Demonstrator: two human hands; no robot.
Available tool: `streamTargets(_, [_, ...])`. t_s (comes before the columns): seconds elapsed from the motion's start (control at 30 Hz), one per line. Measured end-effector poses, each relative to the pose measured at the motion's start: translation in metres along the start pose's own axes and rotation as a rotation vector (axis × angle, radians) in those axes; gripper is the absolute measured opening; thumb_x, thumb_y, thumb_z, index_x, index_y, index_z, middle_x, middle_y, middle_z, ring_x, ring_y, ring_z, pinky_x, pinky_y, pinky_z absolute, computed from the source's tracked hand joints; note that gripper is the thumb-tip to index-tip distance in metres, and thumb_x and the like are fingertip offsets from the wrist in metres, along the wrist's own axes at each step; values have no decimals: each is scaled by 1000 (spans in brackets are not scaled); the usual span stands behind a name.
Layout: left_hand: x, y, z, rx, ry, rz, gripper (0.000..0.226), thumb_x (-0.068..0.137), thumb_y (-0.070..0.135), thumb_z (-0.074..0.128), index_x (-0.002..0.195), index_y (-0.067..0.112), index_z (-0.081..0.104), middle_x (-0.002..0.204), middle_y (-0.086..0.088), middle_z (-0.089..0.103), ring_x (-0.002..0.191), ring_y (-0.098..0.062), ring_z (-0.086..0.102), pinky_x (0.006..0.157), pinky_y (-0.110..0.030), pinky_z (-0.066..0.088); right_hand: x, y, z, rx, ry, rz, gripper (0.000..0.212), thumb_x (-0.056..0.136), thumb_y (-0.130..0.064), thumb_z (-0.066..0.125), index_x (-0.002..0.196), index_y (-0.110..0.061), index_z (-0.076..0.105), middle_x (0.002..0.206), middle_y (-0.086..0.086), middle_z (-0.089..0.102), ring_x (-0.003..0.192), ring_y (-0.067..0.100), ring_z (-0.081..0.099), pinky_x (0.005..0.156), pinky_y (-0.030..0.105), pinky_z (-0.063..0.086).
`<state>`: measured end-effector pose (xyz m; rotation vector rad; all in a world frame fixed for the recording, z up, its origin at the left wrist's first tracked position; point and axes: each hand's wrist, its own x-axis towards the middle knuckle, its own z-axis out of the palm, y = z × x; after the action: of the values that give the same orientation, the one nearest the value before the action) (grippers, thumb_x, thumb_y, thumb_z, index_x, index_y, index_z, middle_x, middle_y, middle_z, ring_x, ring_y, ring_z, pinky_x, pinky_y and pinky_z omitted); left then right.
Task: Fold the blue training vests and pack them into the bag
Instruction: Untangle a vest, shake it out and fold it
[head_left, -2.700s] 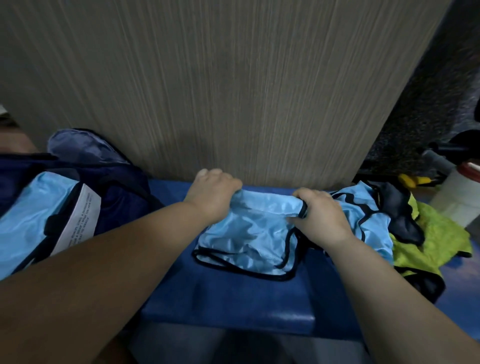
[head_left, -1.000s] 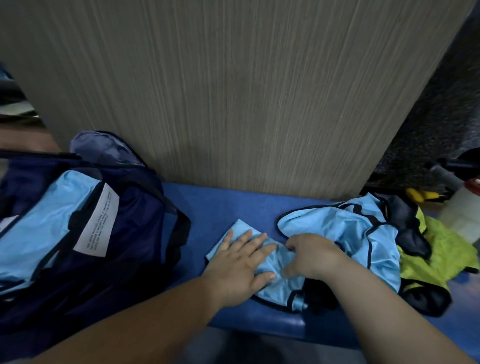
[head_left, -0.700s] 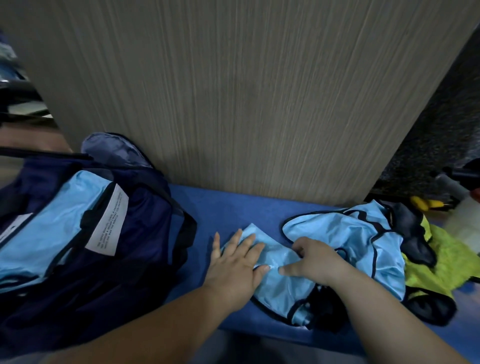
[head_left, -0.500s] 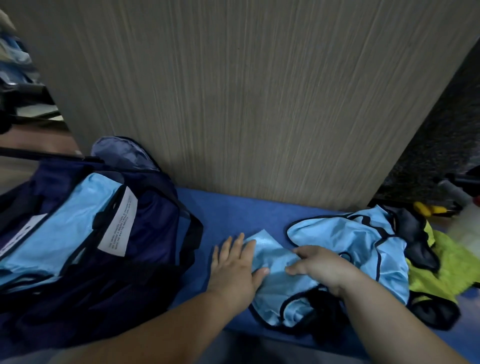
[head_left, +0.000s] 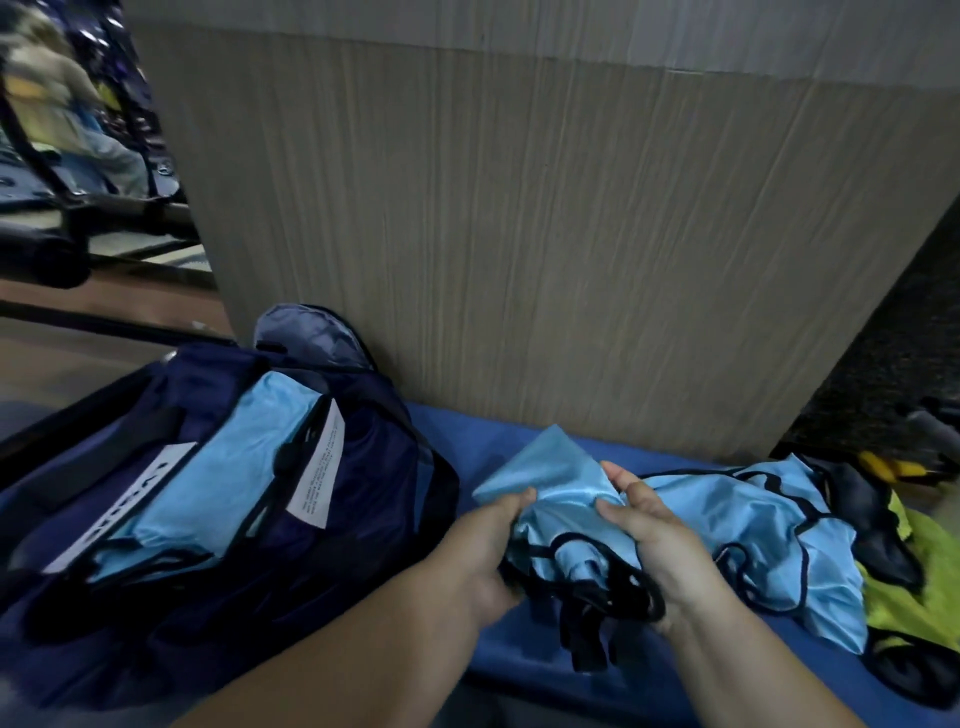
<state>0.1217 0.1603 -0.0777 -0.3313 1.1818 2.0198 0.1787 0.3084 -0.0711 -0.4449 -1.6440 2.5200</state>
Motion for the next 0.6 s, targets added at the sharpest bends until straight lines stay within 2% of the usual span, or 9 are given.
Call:
streamTargets(0.07, [-7, 7, -5, -3, -18, 33, 25, 91, 17, 63, 107, -3, 66, 92, -21, 73, 78, -33, 70, 71, -40, 57, -4, 7, 8, 6, -27, -24, 40, 94, 2, 51, 130, -16, 54, 122, 22, 65, 95, 37, 68, 68, 40, 60])
streamTargets(0.17, [-9, 18, -16, 134, 121, 290, 40, 88, 10, 67, 125, 5, 51, 105, -17, 70, 90, -31, 70, 67, -37, 58, -9, 18, 24, -50, -10, -69, 39, 91, 5, 53, 126, -12, 55, 115, 22, 68, 88, 33, 70, 65, 37, 59])
streamTargets(0.27, [-29, 36, -27, 381, 146, 488, 53, 91, 9, 59, 133, 30, 33, 110, -5, 64, 94, -23, 68, 77, -37, 59, -9, 25, 45, -72, -34, -76, 54, 90, 5, 56, 130, -29, 48, 109, 16, 72, 91, 34, 72, 70, 41, 59])
streamTargets(0.33, [-45, 50, -36, 547, 130, 570, 61, 92, 9, 54, 139, 37, 25, 112, 2, 62, 96, -19, 67, 81, -36, 58, -6, 24, 61, -113, -81, -98, 70, 91, 4, 57, 131, -49, 36, 104, 7, 75, 96, 32, 71, 77, 43, 57])
streamTargets(0.37, [-51, 58, -42, 618, 140, 614, 65, 92, 10, 52, 141, 40, 22, 112, 7, 60, 96, -15, 66, 82, -34, 57, -5, 23, 71, -148, -110, -115, 71, 92, 4, 57, 130, -52, 35, 106, 4, 75, 98, 31, 71, 80, 44, 56])
streamTargets(0.47, [-71, 82, -65, 835, 265, 798, 70, 95, 11, 49, 147, 43, 15, 117, 18, 54, 94, -3, 59, 80, -21, 50, 5, 23, 102, -304, -179, -166, 58, 92, -1, 61, 123, -49, 52, 119, 0, 70, 103, 23, 70, 90, 43, 55])
streamTargets(0.53, [-82, 99, -83, 976, 361, 894, 70, 97, 15, 48, 148, 46, 12, 127, 8, 55, 98, -12, 59, 85, -30, 50, 9, 25, 126, -376, -217, -178, 50, 90, -7, 67, 119, -48, 58, 121, -3, 67, 102, 17, 70, 94, 43, 54])
streamTargets(0.6, [-91, 118, -101, 1109, 456, 927, 69, 98, 16, 47, 150, 43, 12, 127, 1, 56, 98, -22, 62, 85, -37, 50, 16, 31, 151, -408, -256, -184, 48, 89, -11, 70, 119, -45, 57, 119, -6, 67, 99, 11, 70, 91, 36, 55])
